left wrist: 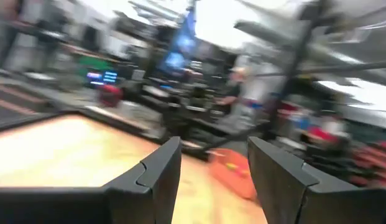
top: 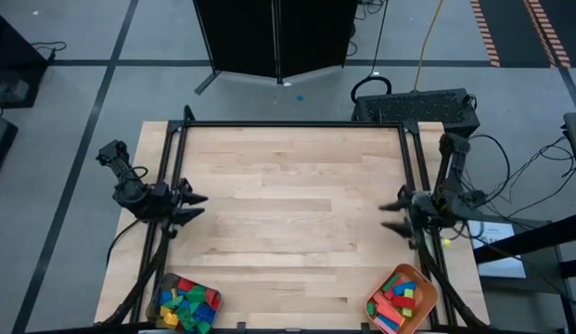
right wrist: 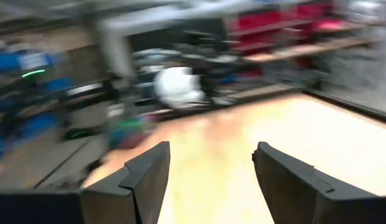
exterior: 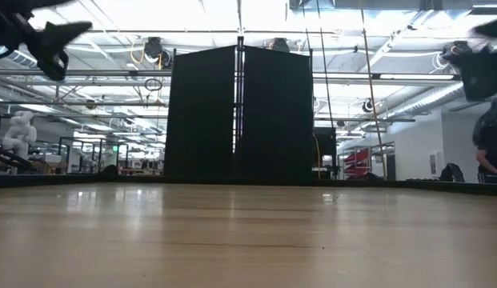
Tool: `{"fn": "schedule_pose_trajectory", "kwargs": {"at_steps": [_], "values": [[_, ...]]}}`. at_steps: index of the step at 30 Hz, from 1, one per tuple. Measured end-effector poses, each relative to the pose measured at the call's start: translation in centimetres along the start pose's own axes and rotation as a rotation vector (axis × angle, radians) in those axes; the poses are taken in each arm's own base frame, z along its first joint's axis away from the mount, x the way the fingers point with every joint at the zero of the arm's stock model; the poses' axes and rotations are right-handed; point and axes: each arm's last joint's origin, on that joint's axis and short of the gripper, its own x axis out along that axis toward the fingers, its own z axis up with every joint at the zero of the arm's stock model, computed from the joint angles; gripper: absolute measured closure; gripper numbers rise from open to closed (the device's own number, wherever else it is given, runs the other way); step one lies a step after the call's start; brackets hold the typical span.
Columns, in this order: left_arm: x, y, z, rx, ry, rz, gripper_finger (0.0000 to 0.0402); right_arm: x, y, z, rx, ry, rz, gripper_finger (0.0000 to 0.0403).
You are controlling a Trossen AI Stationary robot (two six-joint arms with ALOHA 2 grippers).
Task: Sort blocks by size
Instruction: Return to Home Position
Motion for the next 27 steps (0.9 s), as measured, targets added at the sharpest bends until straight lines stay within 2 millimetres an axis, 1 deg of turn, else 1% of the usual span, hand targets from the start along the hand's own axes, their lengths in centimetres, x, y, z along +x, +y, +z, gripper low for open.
{"fn": "schedule_pose_trajectory", "kwargs": {"at_steps": [2,5,7,10,12,13,16,18,19,21,23,27], "values": [[0.0,0.3,0.0,0.021,-0.01,0.094,0.0217,0.4,-0.6,-0.3,0.054,-0.011,-0.137,0.0179],[-0.1,0.6,-0.1,0.046,-0.011,0.218,0.0217,1.0,-1.4,-0.7,0.146,-0.033,-0.248,0.0179],[-0.1,0.9,-0.2,0.06,-0.01,0.277,0.0217,1.6,-1.8,-0.6,0.153,-0.042,-0.285,0.0179],[0.0,1.1,-0.2,0.08,-0.018,0.312,0.0217,2.5,-2.4,-0.3,0.13,-0.052,-0.294,0.0179],[0.1,1.2,-0.1,0.096,-0.022,0.326,0.0217,3.1,-2.6,0.3,0.069,-0.075,-0.242,0.0179],[0.1,1.2,-0.1,0.11,-0.024,0.334,0.0217,3.4,-2.7,0.8,0.026,-0.1,-0.186,0.0179],[0.2,1.4,0.1,0.13,-0.039,0.354,0.0217,3.9,-2.8,2.0,-0.081,-0.162,0.074,0.0179],[0.2,1.4,0.1,0.154,-0.035,0.358,0.0217,4.0,-2.9,1.6,-0.09,-0.104,0.238,0.0179],[0.2,1.4,0.1,0.157,-0.032,0.357,0.0217,4.1,-3.1,1.2,-0.069,-0.047,0.271,0.0179],[0.2,1.4,-0.2,0.171,-0.013,0.351,0.0217,4.3,-3.6,0.3,-0.01,0.061,0.239,0.0179],[0.1,1.5,-0.7,0.175,0.016,0.378,0.0217,4.3,-4.1,-0.3,0.026,0.12,0.181,0.0179],[-0.3,2.0,-2.4,0.15,0.091,0.441,0.0217,4.2,-4.5,-0.1,0.009,0.097,0.156,0.0179]]}}
